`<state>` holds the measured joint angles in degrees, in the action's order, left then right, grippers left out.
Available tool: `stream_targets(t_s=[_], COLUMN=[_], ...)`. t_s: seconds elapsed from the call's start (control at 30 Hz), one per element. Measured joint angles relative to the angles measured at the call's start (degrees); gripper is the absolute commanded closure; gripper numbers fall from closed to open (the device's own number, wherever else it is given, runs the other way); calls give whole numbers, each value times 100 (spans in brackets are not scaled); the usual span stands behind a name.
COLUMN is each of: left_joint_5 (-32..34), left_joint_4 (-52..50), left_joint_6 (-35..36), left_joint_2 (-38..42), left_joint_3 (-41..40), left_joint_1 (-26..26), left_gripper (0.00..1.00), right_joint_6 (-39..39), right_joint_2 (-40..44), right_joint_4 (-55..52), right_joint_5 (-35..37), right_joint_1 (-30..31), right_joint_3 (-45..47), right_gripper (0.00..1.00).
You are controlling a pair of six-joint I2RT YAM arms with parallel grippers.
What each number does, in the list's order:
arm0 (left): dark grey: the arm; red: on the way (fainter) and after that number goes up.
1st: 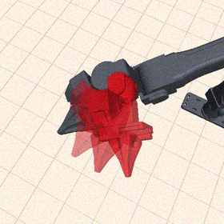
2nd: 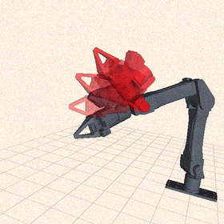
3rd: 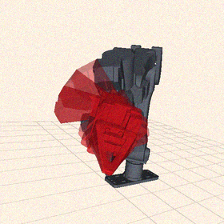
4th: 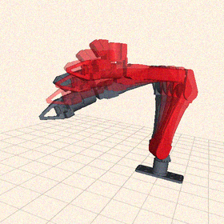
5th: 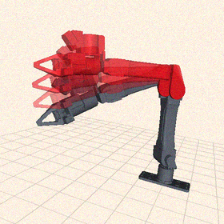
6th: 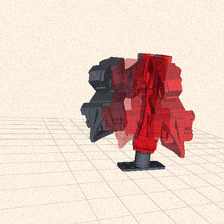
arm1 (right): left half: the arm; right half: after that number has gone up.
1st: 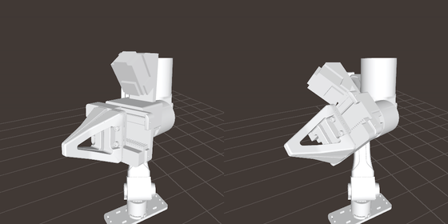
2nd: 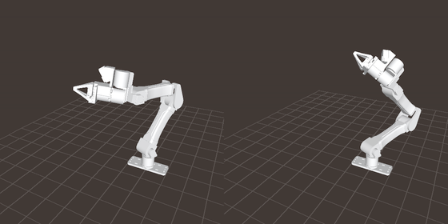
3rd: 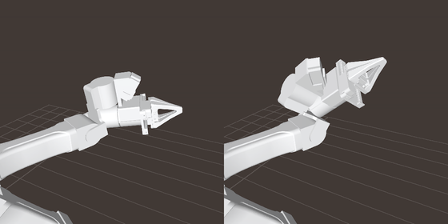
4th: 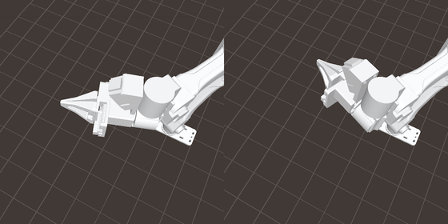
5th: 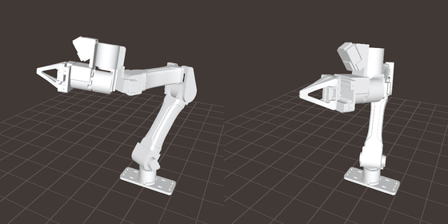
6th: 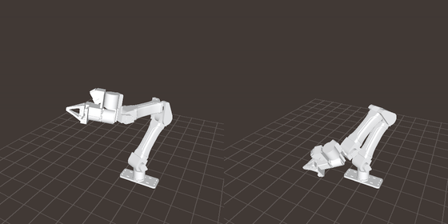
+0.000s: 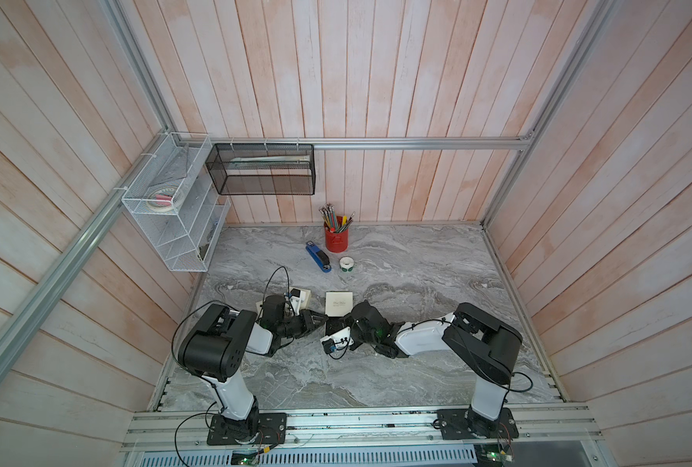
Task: Place the earrings into the drawer-style jewelry box
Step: Adjust the earring in the inner lining, then pick up the earring from the inner lining.
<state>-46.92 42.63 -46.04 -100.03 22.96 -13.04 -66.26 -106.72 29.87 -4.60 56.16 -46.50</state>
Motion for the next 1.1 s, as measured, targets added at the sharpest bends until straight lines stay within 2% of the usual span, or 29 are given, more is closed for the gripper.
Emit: stream_targets(t_s=[0.43,0.53,0.6,0.73,0.97,1.03,1.1], left_joint_5=[9,44,96,319,990,1123,1220], left_joint_4=[4,2,-37,-448,-1705,-1965,-2118], left_joint_6=[-4,-4,4,144,654,734,750], left_joint_2=[33,149,348,973,2214,2374,2428], left_joint_3=[-9,-66,-142,-245,-254,-254,-262], left_joint_1=[-7,-4,-4,-4,-4,-13,-42], left_gripper=[74,73,68,63,57,57,58], right_joint_6=[494,835,1233,2352,4704,5042,5215], right_joint_2=[225,409,590,914,1185,1139,994], right_joint_4=[173,-46,-382,-1106,-2323,-2717,-3158], right_joint_5=[-2,-9,-50,-229,-210,-168,-160], right_joint_1=[-7,-33,-74,-205,-538,-588,-597], right_joint_3=[2,-7,-103,-581,-1633,-1943,-2302], right_gripper=[100,84,76,71,72,72,76])
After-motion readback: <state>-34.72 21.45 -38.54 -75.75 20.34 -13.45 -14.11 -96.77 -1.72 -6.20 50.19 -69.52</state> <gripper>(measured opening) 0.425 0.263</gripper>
